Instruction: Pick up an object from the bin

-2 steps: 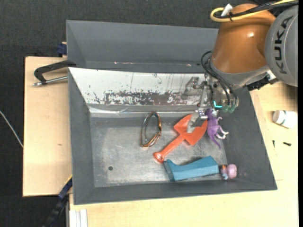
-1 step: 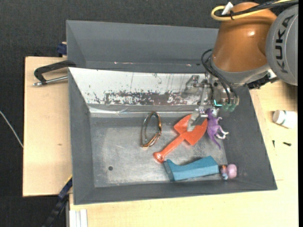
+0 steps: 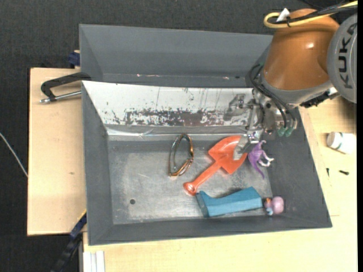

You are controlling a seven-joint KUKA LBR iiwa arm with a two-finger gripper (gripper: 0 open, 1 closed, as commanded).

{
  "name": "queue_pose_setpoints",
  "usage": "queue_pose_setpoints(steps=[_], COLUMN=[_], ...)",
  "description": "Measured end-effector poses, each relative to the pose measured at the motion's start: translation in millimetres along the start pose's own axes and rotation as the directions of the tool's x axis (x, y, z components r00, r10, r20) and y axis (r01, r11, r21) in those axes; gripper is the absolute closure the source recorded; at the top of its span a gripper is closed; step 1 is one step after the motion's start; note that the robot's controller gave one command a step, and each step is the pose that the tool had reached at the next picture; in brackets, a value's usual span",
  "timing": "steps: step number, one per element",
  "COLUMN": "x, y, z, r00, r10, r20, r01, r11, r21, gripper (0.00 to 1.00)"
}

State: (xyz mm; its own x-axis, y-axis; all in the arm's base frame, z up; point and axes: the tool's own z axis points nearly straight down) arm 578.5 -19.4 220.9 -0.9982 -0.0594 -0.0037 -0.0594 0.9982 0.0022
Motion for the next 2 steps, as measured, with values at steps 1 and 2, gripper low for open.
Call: queue_pose_setpoints(steps=[1, 2], x=[0.6, 5.6], y=[-11, -15], z=[6, 45], r00=[1.0, 0.993], r10=[-0.019, -0.116], r20=[0.002, -0.007], r01=[0.019, 0.116], r11=[1.0, 0.993], r21=[0.001, 0.002], gripper=[0.0, 0.0])
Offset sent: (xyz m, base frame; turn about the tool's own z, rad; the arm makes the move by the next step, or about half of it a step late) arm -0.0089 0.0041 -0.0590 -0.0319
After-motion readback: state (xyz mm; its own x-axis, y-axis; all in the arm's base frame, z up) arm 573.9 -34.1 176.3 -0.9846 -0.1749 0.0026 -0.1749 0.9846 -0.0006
